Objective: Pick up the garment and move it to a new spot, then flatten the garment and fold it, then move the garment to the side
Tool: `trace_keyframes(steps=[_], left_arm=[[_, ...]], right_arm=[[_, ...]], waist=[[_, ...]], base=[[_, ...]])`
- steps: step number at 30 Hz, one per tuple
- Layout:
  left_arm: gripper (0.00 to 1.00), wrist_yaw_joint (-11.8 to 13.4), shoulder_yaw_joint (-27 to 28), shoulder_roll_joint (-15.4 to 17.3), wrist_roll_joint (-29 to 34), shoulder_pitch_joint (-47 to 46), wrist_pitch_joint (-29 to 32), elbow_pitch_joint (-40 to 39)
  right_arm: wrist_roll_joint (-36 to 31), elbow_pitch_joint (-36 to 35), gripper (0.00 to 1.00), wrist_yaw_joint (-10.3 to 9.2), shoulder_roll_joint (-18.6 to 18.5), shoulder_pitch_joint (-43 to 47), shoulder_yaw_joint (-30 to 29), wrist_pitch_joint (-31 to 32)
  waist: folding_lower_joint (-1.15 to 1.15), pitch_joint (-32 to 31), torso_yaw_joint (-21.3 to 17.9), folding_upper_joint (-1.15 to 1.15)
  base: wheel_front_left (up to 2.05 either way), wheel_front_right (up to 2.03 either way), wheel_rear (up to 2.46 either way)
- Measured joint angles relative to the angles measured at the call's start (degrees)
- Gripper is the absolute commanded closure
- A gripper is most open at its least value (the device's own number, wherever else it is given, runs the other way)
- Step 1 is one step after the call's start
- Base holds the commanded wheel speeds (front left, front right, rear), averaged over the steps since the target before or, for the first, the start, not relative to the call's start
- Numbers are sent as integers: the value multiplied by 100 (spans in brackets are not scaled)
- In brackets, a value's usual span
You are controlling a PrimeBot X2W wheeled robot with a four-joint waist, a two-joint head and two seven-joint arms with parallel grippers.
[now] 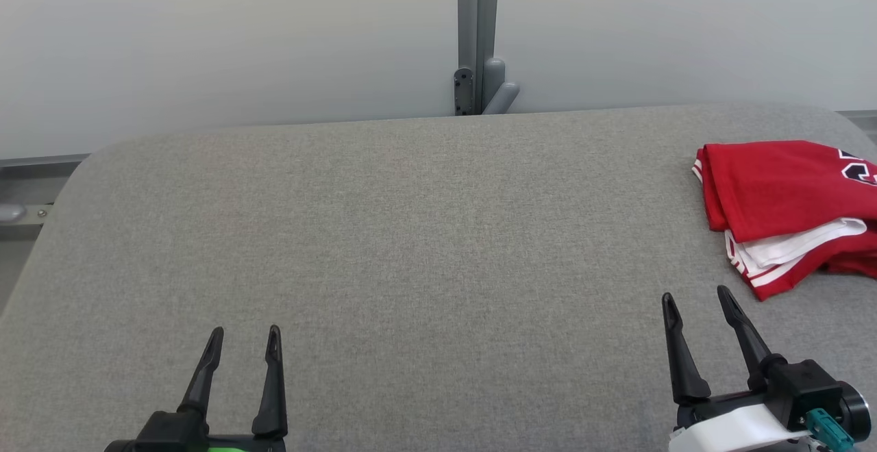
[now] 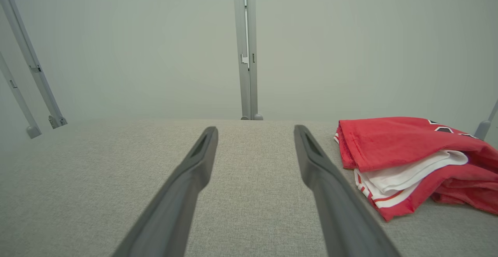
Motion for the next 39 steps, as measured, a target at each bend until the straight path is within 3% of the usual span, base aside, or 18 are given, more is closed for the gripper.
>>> trace_keyframes(steps=[9, 10, 16, 39], left_arm=[[0, -33, -68, -1, -48, -7, 0, 47], [100, -32, -77, -1, -44, -7, 0, 56], [100, -32, -86, -7, -120, 40, 44, 338], [100, -79, 495, -9, -2480, -15, 590, 330]], right_arm=[[110, 57, 0, 0, -1, -1, -26, 0], [110, 58, 100, 0, -1, -1, -34, 0], [194, 316, 100, 0, 35, 76, 1, 34], [2738, 981, 100, -1, 24, -595, 175, 611]], waist=[[0, 37, 5, 0], [0, 31, 12, 0], [0, 32, 14, 0], [0, 83, 2, 0]], base=[[0, 0, 0], [0, 0, 0], [0, 0, 0], [0, 0, 0]])
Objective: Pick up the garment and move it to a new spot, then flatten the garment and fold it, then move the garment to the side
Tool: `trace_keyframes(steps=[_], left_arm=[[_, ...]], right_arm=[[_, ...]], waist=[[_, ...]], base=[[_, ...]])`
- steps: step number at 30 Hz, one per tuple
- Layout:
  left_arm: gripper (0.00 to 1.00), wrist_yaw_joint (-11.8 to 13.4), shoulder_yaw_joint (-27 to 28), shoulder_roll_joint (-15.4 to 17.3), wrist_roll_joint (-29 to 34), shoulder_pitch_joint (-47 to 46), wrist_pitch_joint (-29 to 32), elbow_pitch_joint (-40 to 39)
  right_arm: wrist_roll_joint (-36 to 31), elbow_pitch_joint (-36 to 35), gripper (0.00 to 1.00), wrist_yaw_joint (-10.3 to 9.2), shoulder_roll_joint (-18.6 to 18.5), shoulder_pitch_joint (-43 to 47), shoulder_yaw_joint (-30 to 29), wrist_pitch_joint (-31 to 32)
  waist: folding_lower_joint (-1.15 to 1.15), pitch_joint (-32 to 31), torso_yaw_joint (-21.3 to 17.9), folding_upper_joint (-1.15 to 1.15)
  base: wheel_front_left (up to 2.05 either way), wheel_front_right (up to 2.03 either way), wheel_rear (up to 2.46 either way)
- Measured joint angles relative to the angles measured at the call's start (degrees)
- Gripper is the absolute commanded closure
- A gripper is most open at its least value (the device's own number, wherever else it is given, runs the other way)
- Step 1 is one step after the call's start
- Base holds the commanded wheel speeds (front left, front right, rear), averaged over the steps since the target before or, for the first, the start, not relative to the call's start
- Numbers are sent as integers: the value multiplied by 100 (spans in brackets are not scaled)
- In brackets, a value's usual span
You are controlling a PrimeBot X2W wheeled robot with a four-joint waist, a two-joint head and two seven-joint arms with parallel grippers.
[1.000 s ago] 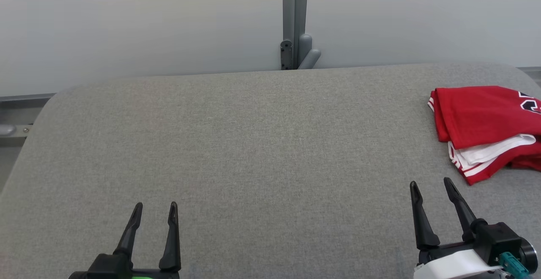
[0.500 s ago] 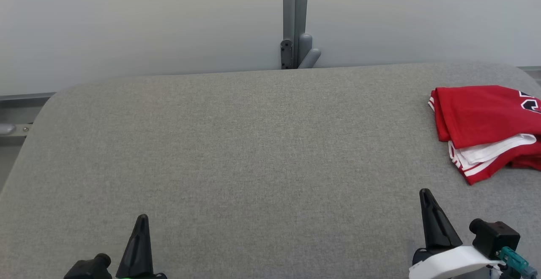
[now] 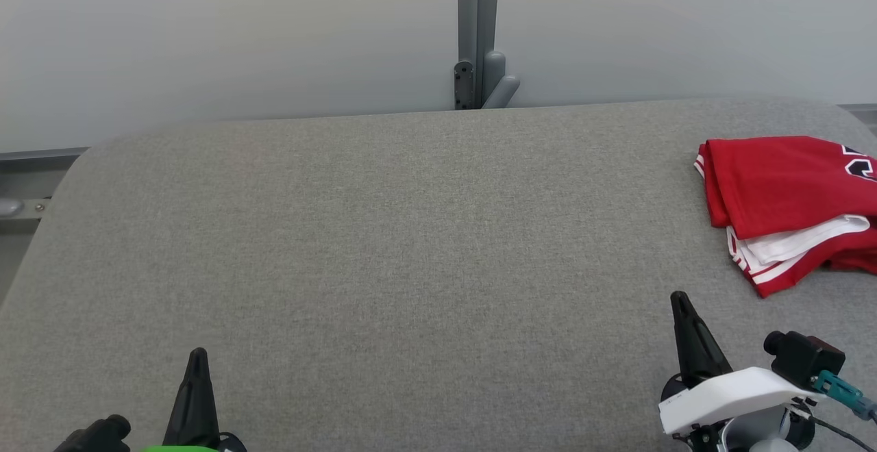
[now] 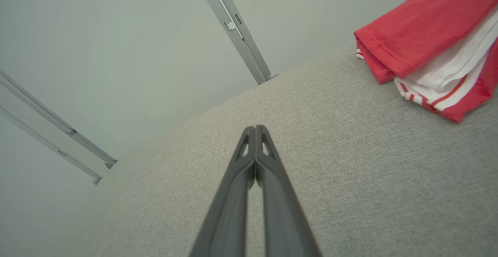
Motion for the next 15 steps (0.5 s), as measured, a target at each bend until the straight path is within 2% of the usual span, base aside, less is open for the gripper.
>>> trace_keyframes(steps=[15], left_arm=[[100, -11, 298, 0, -1196, -75, 260, -29]], right_arm=[[1247, 331, 100, 0, -2, -375, 57, 312]], waist=[[0, 31, -7, 0]], base=[[0, 0, 0]])
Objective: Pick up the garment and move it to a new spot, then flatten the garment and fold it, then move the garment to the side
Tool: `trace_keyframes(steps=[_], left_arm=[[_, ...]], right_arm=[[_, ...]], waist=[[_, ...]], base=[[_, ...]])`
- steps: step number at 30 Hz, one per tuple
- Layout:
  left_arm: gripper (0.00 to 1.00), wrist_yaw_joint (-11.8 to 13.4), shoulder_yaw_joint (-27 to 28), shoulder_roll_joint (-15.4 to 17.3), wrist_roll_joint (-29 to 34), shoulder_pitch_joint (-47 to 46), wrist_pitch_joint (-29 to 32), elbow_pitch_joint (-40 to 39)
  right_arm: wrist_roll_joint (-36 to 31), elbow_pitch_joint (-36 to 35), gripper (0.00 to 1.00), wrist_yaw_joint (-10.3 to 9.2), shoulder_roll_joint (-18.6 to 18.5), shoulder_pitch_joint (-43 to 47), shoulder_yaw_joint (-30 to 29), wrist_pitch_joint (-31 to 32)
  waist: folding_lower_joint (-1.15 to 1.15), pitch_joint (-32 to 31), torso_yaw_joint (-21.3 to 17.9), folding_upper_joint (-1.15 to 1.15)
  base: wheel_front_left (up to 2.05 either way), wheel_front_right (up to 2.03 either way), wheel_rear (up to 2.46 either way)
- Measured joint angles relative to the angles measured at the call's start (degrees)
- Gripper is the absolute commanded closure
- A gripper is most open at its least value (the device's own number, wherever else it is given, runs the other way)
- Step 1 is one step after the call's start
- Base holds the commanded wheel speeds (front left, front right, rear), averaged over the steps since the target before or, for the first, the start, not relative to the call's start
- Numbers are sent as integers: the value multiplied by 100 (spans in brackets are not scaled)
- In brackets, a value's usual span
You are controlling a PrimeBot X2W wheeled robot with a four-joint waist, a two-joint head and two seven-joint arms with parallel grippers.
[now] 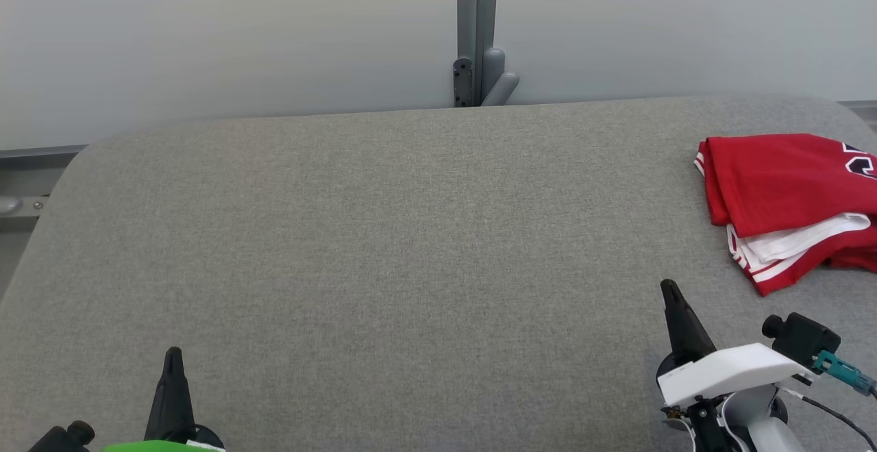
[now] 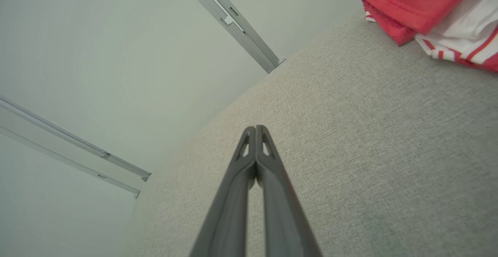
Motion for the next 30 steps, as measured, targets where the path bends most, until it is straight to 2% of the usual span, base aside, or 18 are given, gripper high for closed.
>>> trace_keyframes(steps=[30], left_arm=[[100, -55, 533, 0, -2082, -172, 487, -44]], right_arm=[[2183, 571, 100, -1, -2, -688, 93, 558]], waist=[[0, 68, -16, 0]], base=[[0, 0, 0]])
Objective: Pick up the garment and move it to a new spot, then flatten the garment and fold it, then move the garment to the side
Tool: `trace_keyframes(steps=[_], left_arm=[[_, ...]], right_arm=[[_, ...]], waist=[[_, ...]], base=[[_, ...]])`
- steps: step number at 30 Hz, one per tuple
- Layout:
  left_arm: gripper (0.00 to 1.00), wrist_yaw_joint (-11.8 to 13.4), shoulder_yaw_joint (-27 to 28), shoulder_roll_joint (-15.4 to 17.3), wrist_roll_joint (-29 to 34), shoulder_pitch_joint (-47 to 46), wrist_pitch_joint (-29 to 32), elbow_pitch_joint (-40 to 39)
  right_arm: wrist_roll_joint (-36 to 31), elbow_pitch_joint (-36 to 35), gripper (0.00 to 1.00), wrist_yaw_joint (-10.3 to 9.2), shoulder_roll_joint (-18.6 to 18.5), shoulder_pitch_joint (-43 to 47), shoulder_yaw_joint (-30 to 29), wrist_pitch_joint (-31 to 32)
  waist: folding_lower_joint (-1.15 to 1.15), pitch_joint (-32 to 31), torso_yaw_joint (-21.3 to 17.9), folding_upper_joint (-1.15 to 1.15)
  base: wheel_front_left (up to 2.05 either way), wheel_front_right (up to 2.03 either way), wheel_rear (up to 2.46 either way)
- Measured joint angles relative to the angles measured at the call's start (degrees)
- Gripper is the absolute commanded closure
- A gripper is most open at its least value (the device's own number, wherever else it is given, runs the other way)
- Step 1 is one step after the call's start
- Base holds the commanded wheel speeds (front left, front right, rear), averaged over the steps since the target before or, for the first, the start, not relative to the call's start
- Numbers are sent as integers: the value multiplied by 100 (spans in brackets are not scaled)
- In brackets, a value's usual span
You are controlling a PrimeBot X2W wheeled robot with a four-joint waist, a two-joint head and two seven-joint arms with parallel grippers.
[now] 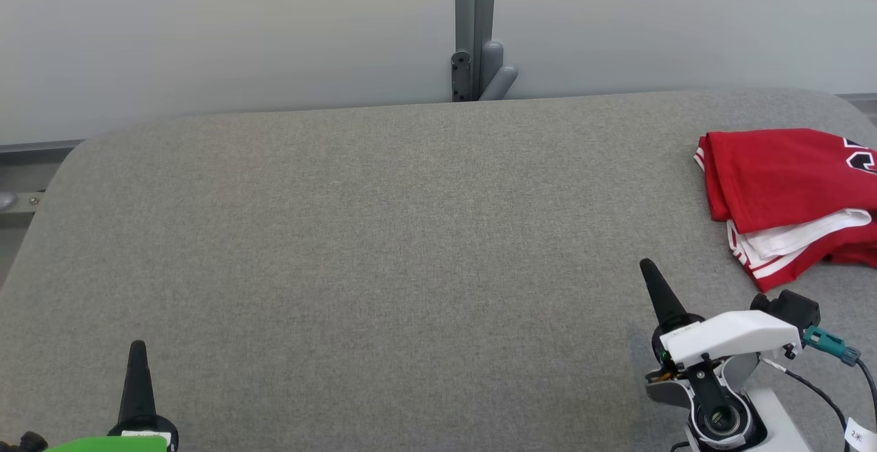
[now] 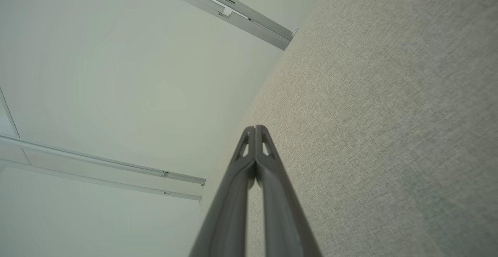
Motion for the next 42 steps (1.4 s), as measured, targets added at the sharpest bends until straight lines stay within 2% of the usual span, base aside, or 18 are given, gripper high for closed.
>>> trace_keyframes(steps=[42], left_arm=[[100, -51, 530, 0, -2023, -172, 465, -32]], right_arm=[[2171, 560, 100, 0, -8, -678, 114, 527]], waist=[[0, 92, -21, 0]], base=[[0, 0, 0]])
